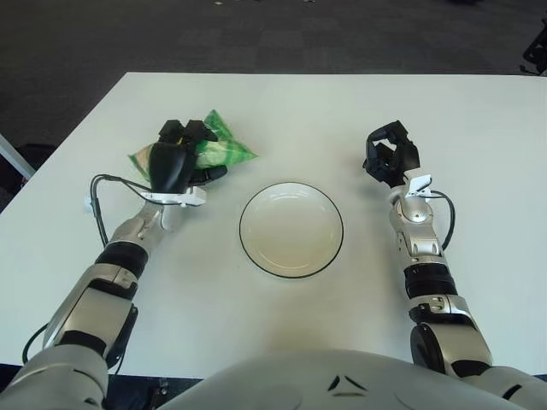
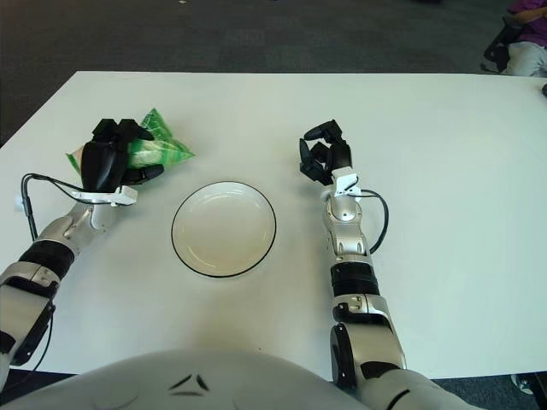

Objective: Put the snack into the plate.

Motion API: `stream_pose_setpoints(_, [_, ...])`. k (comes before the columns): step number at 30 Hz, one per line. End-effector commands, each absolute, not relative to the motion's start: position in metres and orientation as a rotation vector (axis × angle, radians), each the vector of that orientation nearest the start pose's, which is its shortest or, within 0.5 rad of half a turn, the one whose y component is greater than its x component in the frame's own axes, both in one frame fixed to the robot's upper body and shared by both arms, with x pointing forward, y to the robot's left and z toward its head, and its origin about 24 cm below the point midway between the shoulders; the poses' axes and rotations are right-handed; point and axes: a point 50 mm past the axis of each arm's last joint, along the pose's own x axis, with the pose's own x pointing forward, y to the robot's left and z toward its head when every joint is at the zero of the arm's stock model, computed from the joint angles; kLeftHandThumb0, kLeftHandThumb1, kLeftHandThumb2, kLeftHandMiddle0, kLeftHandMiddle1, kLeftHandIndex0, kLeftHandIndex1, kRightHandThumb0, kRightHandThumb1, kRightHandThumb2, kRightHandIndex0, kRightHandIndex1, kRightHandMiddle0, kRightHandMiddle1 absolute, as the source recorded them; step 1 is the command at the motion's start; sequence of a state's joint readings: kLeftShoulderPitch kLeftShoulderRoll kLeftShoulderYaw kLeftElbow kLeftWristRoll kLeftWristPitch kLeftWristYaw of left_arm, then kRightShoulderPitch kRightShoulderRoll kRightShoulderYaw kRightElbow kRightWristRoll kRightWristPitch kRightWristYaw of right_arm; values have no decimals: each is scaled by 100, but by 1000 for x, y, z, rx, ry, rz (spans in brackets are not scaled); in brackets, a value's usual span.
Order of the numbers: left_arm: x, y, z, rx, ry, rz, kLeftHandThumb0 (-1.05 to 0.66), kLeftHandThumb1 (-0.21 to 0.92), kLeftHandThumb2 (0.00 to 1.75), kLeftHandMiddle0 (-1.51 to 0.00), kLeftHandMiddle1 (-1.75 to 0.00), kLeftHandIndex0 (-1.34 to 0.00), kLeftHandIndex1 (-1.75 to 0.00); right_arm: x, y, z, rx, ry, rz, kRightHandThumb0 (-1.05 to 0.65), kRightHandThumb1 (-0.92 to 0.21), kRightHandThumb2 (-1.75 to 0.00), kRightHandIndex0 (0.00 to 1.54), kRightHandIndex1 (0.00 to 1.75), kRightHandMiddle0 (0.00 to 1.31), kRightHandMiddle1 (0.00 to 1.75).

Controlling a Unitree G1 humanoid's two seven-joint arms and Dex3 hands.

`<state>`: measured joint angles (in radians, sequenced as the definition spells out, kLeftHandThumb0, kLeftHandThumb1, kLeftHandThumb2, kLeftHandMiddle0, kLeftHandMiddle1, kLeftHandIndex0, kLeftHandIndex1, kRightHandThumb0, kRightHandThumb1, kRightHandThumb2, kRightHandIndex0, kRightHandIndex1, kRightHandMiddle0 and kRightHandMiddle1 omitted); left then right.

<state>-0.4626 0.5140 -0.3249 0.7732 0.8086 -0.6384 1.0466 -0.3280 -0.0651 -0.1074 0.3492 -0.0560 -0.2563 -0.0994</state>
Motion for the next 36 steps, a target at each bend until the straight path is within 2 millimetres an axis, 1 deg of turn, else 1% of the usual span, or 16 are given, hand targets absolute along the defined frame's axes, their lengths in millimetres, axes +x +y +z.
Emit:
stream_pose_setpoints(1, [299,199,80,992,-948,270,18,44,95,-78,-175,-64,-175,311,-172,77,-93,-237,-123,-37,-77,-67,73,175,34,170])
stream_pose_setpoints(7, [297,190,84,960,-1051,309,17,45,92,-81,-175,-66,-175,311,-173,77,-94,-235,-120,-37,-79,-63,72,175,35,167])
stream_pose_setpoints(16, [295,182,92,916,-1160,361,14,50,81,-86,-175,-69,-175,311,-172,77,-96,-231,-115,-37,-80,-59,73,175,36,165])
stream_pose_setpoints(22, [293,172,107,875,-1269,386,13,53,76,-91,-175,-76,-175,312,-172,77,-98,-226,-113,-36,-81,-58,73,175,37,164])
stream_pose_setpoints(25, [292,166,115,841,-1339,387,12,53,75,-95,-175,-79,-175,312,-172,77,-99,-225,-113,-36,-81,-57,73,175,37,163])
stream_pose_setpoints(29, [290,163,120,816,-1424,379,10,54,75,-97,-175,-81,-175,312,-172,77,-101,-223,-112,-36,-82,-55,73,175,38,162])
stream_pose_setpoints(32, [289,159,123,799,-1459,374,7,55,74,-99,-175,-82,-175,312,-172,77,-103,-221,-111,-36,-82,-54,73,175,38,162])
stream_pose_setpoints(36, [285,150,128,759,-1491,347,5,57,74,-101,-175,-83,-175,312,-172,77,-107,-216,-108,-36,-83,-52,74,175,38,161])
